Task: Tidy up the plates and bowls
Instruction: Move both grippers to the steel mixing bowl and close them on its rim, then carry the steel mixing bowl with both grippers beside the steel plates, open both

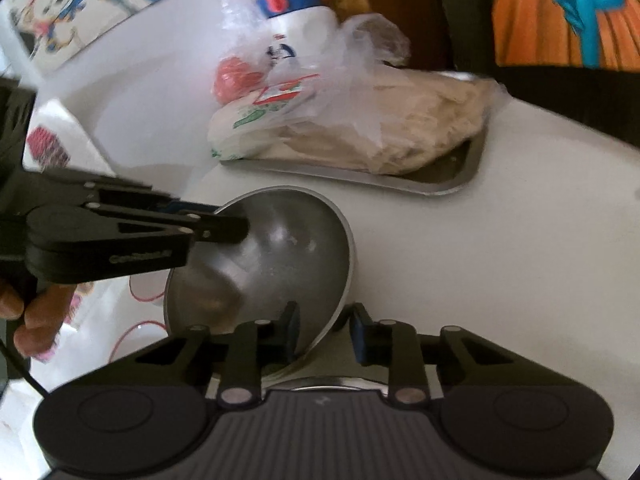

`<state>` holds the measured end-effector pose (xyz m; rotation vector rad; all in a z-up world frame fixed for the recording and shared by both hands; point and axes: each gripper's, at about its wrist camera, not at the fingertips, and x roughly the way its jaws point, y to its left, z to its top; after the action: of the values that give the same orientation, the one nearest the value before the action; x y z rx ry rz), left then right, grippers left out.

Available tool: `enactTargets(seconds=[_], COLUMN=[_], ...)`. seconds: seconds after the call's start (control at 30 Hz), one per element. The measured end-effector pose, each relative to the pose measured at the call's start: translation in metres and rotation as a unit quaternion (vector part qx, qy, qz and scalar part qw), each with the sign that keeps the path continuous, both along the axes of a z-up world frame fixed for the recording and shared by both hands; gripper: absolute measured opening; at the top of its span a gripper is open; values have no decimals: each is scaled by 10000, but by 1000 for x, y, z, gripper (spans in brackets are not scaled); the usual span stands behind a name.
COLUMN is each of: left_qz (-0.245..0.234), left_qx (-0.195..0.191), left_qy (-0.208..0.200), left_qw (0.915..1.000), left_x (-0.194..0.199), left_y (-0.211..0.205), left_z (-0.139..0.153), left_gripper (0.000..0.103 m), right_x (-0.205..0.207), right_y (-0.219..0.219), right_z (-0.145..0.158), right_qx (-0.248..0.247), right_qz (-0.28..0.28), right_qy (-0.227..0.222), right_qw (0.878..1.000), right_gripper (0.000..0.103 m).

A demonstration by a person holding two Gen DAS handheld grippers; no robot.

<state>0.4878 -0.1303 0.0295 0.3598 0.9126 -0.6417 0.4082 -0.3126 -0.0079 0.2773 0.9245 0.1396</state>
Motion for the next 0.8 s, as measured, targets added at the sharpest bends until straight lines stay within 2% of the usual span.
enactTargets(seconds=[0.17, 0.4, 0.63, 0.8], left_qz=[214, 412, 714, 1122], left_qx=[-264, -535, -826, -938], left_qy=[76, -141, -159, 129], left_qw=[9994, 9976, 9939, 9892], left_x=[-1, -20, -79, -139], left_y=[3, 11, 42, 74], left_z=[13, 52, 94, 100], left_gripper=[12, 12, 13, 14], right_x=[-4, -31, -84, -132], right_y=[-6, -4, 18, 37], right_z=[10, 53, 81, 76], right_qx=[127, 168, 225, 314], right_qz=[-143, -128, 275, 552], right_qy=[-110, -481, -458, -189], right_qw=[9998, 9986, 9983, 9978], right_gripper=[22, 20, 20, 20])
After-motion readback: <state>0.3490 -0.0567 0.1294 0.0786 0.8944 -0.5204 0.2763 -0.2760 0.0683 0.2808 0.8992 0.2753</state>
